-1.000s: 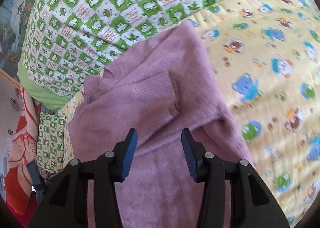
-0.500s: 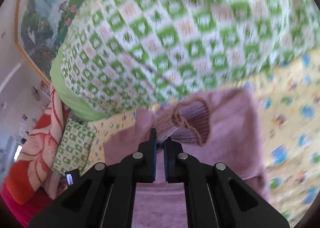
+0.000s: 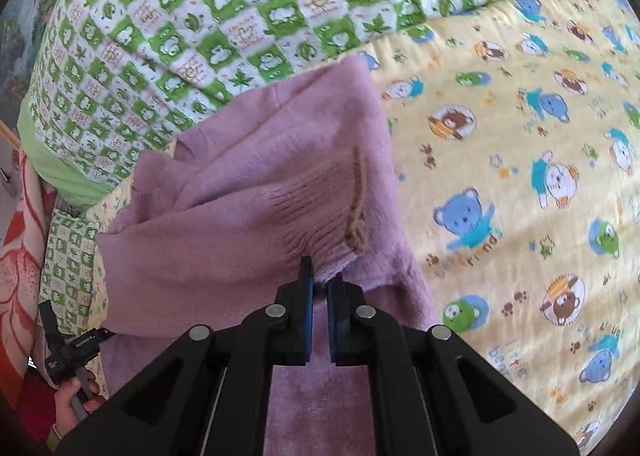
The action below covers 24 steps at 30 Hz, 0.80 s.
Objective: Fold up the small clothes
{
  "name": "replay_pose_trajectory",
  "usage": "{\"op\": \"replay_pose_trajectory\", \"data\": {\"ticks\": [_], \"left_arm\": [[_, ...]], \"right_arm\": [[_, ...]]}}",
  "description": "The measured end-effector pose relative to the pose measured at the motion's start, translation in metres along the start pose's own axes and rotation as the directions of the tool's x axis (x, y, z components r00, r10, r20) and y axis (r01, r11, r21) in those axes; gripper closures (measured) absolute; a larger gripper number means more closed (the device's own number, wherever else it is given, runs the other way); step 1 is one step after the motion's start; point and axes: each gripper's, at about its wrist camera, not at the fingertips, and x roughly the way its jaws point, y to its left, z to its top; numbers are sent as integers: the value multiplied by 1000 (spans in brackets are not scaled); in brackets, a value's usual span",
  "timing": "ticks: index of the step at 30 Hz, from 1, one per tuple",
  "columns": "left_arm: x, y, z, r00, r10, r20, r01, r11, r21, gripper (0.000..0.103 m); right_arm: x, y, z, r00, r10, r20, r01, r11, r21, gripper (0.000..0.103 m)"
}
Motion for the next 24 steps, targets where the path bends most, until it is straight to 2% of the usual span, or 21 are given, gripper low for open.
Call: {"op": "replay_pose_trajectory", "data": {"ticks": [3, 5, 12, 13, 18, 24], "left_arm": [[-3, -8, -7, 1000, 14, -7, -14, 999, 29, 55], [-1, -9, -10, 1000, 22, -13, -22, 999, 30, 55], [5, -11, -11, 999, 28, -19, -27, 998, 49, 51], [3, -9, -12, 999, 27, -18, -26, 998, 49, 51], [-11, -2, -24, 999, 25, -37, -22, 998, 65, 49], [-38, 3, -51, 999, -17, -44, 22, 994, 111, 50]], "right_arm": [[-11, 6, 4, 997, -25, 73, 27, 999, -33, 97], [1, 4, 8, 999, -44, 31, 45, 998, -40, 97], [18, 3, 6, 995, -88, -34, 86, 994, -66, 95], [19, 4, 5, 995, -91, -45, 87, 994, -65, 91], [-4, 8, 2, 991, -130, -15, 129, 990, -65, 77], [-35, 10, -9, 996, -93, 10, 93, 993, -68, 76]]}}
